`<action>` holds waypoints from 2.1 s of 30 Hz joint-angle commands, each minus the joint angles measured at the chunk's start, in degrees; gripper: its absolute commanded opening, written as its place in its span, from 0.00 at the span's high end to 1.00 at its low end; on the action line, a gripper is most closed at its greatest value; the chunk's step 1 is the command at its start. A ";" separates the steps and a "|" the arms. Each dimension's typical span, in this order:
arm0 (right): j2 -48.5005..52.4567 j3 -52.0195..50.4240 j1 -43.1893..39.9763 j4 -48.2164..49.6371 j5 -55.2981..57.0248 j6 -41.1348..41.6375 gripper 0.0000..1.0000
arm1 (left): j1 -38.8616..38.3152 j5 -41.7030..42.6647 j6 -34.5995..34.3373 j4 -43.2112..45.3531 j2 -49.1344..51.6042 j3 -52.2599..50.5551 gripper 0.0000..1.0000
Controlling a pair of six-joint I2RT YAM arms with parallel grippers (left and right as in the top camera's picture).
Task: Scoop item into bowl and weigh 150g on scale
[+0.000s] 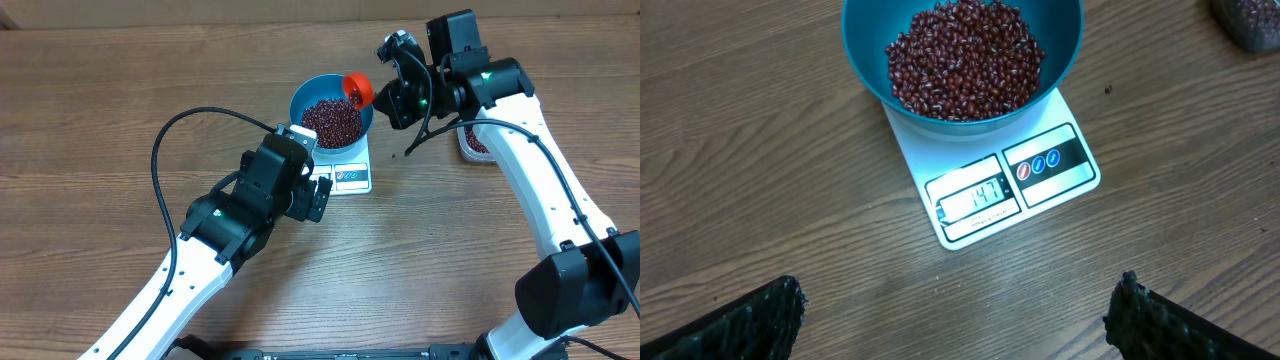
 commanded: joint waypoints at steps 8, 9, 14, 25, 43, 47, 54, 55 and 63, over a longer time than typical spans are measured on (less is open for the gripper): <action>-0.37 1.64 0.28 0.76 -0.22 -0.50 0.96 | 0.28 0.57 0.87 0.15 -0.02 -0.33 0.00; -0.37 1.64 0.26 0.76 1.46 -0.59 0.96 | 0.28 0.57 0.87 0.15 -0.02 -0.33 0.00; -0.37 1.64 0.22 0.50 1.44 -0.31 0.96 | 0.28 0.57 0.87 0.15 -0.02 -0.33 0.00; -0.37 1.64 0.20 0.59 1.95 0.04 0.96 | 0.28 0.57 0.87 0.15 -0.02 -0.33 0.00; -0.37 1.64 0.33 -0.13 -0.11 -1.64 0.96 | 0.28 0.57 0.87 0.15 -0.02 -0.33 0.00; -0.37 1.64 0.07 -0.22 5.97 -2.01 0.96 | 0.28 0.57 0.87 0.15 -0.02 -0.33 0.00; -0.37 1.64 -0.13 1.53 3.69 -1.05 0.96 | 0.28 0.57 0.87 0.15 -0.02 -0.33 0.00; -0.37 1.64 -0.13 1.60 2.60 -0.81 0.96 | 0.28 0.57 0.87 0.15 -0.02 -0.33 0.00; -0.37 1.64 -0.07 1.42 1.86 0.15 0.96 | 0.28 0.57 0.87 0.15 -0.02 -0.33 0.00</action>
